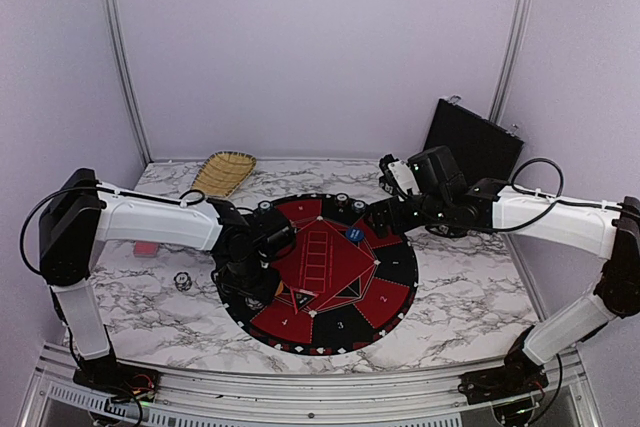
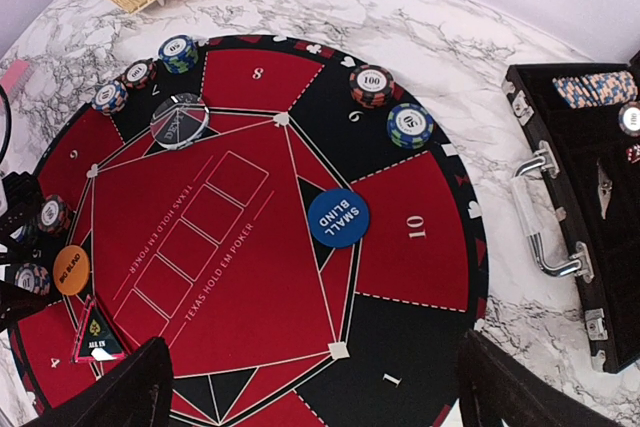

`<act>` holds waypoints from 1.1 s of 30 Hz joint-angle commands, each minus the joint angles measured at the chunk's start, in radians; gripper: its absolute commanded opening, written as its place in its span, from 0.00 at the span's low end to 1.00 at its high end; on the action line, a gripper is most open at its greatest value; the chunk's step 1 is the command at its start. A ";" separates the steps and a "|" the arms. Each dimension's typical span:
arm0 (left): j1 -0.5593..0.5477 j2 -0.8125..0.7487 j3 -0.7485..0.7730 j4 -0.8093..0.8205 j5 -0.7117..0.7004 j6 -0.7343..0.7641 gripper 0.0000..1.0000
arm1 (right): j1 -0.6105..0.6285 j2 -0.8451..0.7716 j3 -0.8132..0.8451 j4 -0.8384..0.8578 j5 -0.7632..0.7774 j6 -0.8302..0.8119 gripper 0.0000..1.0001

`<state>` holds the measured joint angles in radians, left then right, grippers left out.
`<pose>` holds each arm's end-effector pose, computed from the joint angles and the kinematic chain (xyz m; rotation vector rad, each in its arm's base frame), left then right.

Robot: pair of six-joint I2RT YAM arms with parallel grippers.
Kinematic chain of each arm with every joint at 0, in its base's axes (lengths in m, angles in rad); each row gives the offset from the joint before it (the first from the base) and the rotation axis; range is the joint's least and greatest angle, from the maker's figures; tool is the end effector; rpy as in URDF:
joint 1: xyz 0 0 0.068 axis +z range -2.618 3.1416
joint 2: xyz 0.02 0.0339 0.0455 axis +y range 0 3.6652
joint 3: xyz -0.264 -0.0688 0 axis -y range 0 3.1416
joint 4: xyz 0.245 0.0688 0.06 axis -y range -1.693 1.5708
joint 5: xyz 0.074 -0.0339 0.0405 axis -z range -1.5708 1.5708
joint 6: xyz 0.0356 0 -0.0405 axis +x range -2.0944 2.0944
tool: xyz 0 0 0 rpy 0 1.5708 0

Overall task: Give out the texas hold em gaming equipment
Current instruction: Place the poker chips pile at the big blind area.

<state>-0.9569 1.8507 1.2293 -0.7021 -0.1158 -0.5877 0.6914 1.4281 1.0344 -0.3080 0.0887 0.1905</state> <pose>0.2072 -0.2869 0.1673 0.5085 2.8362 -0.1302 0.2449 0.1986 0.2656 -0.5230 2.2351 0.3625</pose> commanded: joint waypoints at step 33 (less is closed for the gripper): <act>0.418 -0.418 -0.251 -0.103 -0.063 0.095 0.72 | 0.013 0.029 0.046 0.004 -0.025 0.001 0.96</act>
<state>-0.6083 1.4555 1.0286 -0.7765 -0.1726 -0.5472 0.6941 1.4445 1.0370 -0.3149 0.0792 0.1902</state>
